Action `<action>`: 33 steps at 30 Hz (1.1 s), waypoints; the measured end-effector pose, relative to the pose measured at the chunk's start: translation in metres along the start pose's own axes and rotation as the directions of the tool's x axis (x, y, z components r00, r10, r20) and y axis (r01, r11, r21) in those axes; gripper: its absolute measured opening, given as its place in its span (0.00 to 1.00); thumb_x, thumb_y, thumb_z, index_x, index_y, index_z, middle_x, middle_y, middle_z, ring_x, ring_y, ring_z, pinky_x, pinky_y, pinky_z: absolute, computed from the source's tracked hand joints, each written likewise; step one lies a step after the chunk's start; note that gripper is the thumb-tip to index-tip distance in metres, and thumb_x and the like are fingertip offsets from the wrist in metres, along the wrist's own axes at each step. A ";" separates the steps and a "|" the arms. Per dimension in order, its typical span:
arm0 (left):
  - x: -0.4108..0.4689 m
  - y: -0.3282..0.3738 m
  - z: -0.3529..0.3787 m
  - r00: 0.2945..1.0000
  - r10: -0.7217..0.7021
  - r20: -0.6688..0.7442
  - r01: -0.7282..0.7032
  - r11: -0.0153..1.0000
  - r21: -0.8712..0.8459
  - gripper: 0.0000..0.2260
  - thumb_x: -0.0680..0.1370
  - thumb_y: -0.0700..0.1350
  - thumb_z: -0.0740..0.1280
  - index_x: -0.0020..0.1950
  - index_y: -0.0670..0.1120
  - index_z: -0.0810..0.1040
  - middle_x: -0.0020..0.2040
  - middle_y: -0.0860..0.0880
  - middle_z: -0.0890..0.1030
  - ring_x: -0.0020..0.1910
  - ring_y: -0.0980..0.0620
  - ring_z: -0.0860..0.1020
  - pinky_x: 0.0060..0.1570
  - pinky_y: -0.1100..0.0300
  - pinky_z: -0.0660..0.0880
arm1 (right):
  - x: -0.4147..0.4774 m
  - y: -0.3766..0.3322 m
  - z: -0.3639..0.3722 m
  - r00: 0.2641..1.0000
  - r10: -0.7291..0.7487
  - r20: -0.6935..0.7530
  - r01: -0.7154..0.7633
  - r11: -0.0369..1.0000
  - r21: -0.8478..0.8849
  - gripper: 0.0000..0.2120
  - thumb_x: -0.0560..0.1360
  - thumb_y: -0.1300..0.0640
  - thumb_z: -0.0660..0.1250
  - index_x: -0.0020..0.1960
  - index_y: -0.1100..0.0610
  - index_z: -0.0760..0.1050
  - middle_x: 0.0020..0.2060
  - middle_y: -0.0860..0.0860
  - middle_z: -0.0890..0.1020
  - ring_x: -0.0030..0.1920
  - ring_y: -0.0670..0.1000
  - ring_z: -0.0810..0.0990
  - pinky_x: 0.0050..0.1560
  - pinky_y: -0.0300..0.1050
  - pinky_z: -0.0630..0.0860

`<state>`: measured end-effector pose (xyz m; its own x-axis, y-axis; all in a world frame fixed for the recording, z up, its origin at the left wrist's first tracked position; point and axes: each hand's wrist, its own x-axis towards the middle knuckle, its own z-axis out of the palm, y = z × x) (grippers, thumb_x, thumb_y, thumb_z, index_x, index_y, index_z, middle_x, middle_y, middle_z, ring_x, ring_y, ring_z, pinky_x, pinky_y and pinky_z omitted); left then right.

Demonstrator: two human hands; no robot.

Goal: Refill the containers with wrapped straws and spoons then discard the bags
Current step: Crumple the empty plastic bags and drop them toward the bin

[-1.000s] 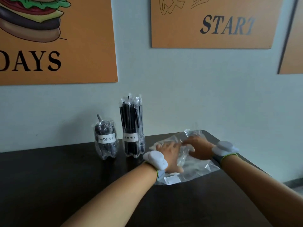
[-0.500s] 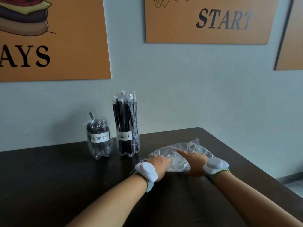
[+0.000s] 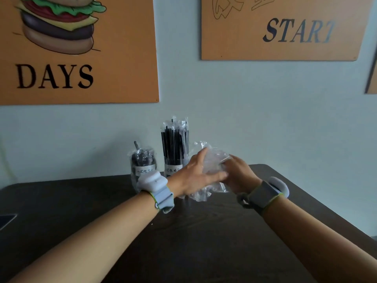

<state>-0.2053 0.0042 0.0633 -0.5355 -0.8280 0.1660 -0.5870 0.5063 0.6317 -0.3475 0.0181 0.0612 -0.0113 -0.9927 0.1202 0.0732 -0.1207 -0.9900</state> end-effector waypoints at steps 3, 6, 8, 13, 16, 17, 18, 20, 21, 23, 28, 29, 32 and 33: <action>-0.020 -0.002 -0.028 0.996 0.021 -0.089 -0.014 0.997 0.079 0.55 0.64 0.60 0.74 0.76 0.54 0.38 0.79 0.50 0.47 0.76 0.49 0.54 0.69 0.59 0.53 | -0.006 -0.019 0.031 0.997 -0.011 0.081 0.001 0.992 0.129 0.14 0.75 0.72 0.53 0.45 0.64 0.76 0.27 0.52 0.82 0.24 0.43 0.80 0.24 0.33 0.74; -0.047 -0.007 -0.058 0.975 0.101 -0.199 -0.044 0.962 0.271 0.46 0.71 0.44 0.73 0.77 0.51 0.43 0.78 0.46 0.56 0.73 0.46 0.64 0.67 0.61 0.64 | -0.015 -0.034 0.068 0.988 -0.039 0.152 0.005 0.976 0.217 0.15 0.75 0.72 0.52 0.53 0.67 0.76 0.38 0.58 0.83 0.35 0.52 0.84 0.33 0.43 0.82; -0.069 -0.007 -0.075 0.943 0.155 -0.293 -0.043 0.933 0.357 0.37 0.74 0.37 0.66 0.77 0.51 0.51 0.74 0.44 0.65 0.66 0.43 0.72 0.63 0.55 0.71 | -0.019 -0.041 0.091 0.982 -0.054 0.180 0.012 0.974 0.226 0.14 0.76 0.71 0.52 0.52 0.67 0.75 0.42 0.60 0.82 0.40 0.54 0.82 0.39 0.44 0.83; -0.133 -0.018 -0.113 0.851 0.136 -0.507 0.085 0.917 0.389 0.25 0.74 0.32 0.59 0.69 0.51 0.66 0.60 0.40 0.79 0.55 0.37 0.77 0.52 0.52 0.74 | -0.038 -0.052 0.150 0.939 0.026 0.342 -0.074 0.989 0.130 0.06 0.78 0.59 0.61 0.48 0.60 0.76 0.48 0.53 0.78 0.48 0.54 0.81 0.46 0.42 0.79; -0.186 -0.031 -0.134 0.807 0.068 -0.587 0.211 0.895 0.394 0.23 0.75 0.33 0.58 0.67 0.51 0.68 0.48 0.40 0.79 0.45 0.38 0.78 0.43 0.56 0.71 | -0.060 -0.048 0.190 0.884 0.022 0.468 -0.029 1.000 0.007 0.07 0.75 0.51 0.66 0.47 0.54 0.78 0.50 0.50 0.77 0.55 0.53 0.80 0.52 0.43 0.77; -0.207 -0.036 -0.140 0.789 0.047 -0.612 0.258 0.880 0.400 0.22 0.75 0.34 0.58 0.66 0.52 0.68 0.45 0.42 0.78 0.42 0.39 0.77 0.41 0.57 0.69 | -0.068 -0.044 0.206 0.865 0.012 0.502 0.003 1.000 -0.029 0.10 0.73 0.47 0.67 0.48 0.53 0.78 0.51 0.50 0.77 0.55 0.52 0.81 0.51 0.43 0.77; -0.227 -0.039 -0.146 0.771 0.028 -0.637 0.300 0.865 0.402 0.22 0.75 0.34 0.58 0.66 0.52 0.69 0.43 0.43 0.76 0.40 0.41 0.75 0.40 0.57 0.69 | -0.076 -0.041 0.220 0.856 0.001 0.518 0.026 0.999 -0.045 0.14 0.72 0.43 0.67 0.50 0.52 0.78 0.51 0.51 0.78 0.54 0.52 0.82 0.49 0.43 0.78; -0.275 -0.048 -0.157 0.723 -0.017 -0.691 0.397 0.828 0.396 0.22 0.74 0.35 0.58 0.66 0.52 0.69 0.42 0.44 0.76 0.38 0.41 0.74 0.39 0.57 0.68 | -0.097 -0.035 0.259 0.867 -0.028 0.497 0.044 0.999 -0.021 0.21 0.72 0.38 0.63 0.53 0.54 0.74 0.49 0.51 0.78 0.47 0.50 0.83 0.43 0.43 0.78; -0.298 -0.052 -0.161 0.696 -0.054 -0.716 0.449 0.811 0.375 0.22 0.74 0.35 0.58 0.66 0.52 0.69 0.41 0.45 0.76 0.37 0.41 0.73 0.38 0.57 0.67 | -0.107 -0.034 0.278 0.876 -0.047 0.479 0.058 0.998 -0.007 0.21 0.74 0.39 0.61 0.55 0.56 0.72 0.47 0.51 0.78 0.43 0.50 0.82 0.40 0.43 0.77; -0.342 -0.058 -0.168 0.665 -0.125 -0.736 0.525 0.779 0.342 0.22 0.75 0.35 0.58 0.66 0.51 0.69 0.37 0.46 0.74 0.31 0.45 0.71 0.37 0.59 0.66 | -0.127 -0.030 0.315 0.878 -0.075 0.472 0.092 0.996 -0.013 0.18 0.78 0.44 0.57 0.54 0.58 0.69 0.42 0.52 0.76 0.38 0.50 0.79 0.36 0.43 0.74; -0.444 -0.071 -0.164 0.630 -0.320 -0.707 0.668 0.688 0.284 0.20 0.76 0.37 0.60 0.66 0.49 0.68 0.42 0.47 0.77 0.33 0.48 0.73 0.32 0.62 0.65 | -0.183 0.005 0.386 0.794 -0.040 0.607 0.094 0.994 -0.057 0.13 0.79 0.53 0.57 0.37 0.56 0.69 0.32 0.52 0.73 0.31 0.50 0.74 0.28 0.39 0.70; -0.468 -0.076 -0.159 0.609 -0.368 -0.703 0.705 0.657 0.267 0.19 0.76 0.38 0.61 0.67 0.48 0.67 0.45 0.45 0.77 0.37 0.45 0.74 0.35 0.60 0.65 | -0.199 0.017 0.400 0.766 -0.013 0.642 0.079 0.994 -0.075 0.14 0.79 0.54 0.57 0.36 0.55 0.68 0.32 0.52 0.74 0.31 0.49 0.75 0.28 0.39 0.70; -0.537 -0.099 -0.130 0.536 -0.478 -0.696 0.784 0.587 0.201 0.17 0.77 0.40 0.62 0.65 0.44 0.65 0.49 0.44 0.75 0.42 0.45 0.74 0.39 0.56 0.67 | -0.243 0.057 0.434 0.684 0.062 0.727 0.050 0.990 -0.131 0.13 0.79 0.54 0.57 0.39 0.58 0.72 0.33 0.52 0.76 0.32 0.49 0.76 0.33 0.40 0.74; -0.556 -0.106 -0.118 0.511 -0.507 -0.694 0.799 0.579 0.164 0.16 0.76 0.41 0.62 0.64 0.44 0.66 0.49 0.45 0.75 0.42 0.46 0.74 0.41 0.56 0.68 | -0.254 0.071 0.444 0.658 0.082 0.749 0.056 0.986 -0.157 0.12 0.79 0.55 0.57 0.41 0.59 0.74 0.34 0.53 0.76 0.33 0.49 0.77 0.35 0.42 0.75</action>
<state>0.2269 0.3825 -0.0066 0.4458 -0.8469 0.2900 -0.8673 -0.3284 0.3740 0.1032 0.2611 -0.0066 0.7453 -0.6646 0.0534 -0.0849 -0.1740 -0.9811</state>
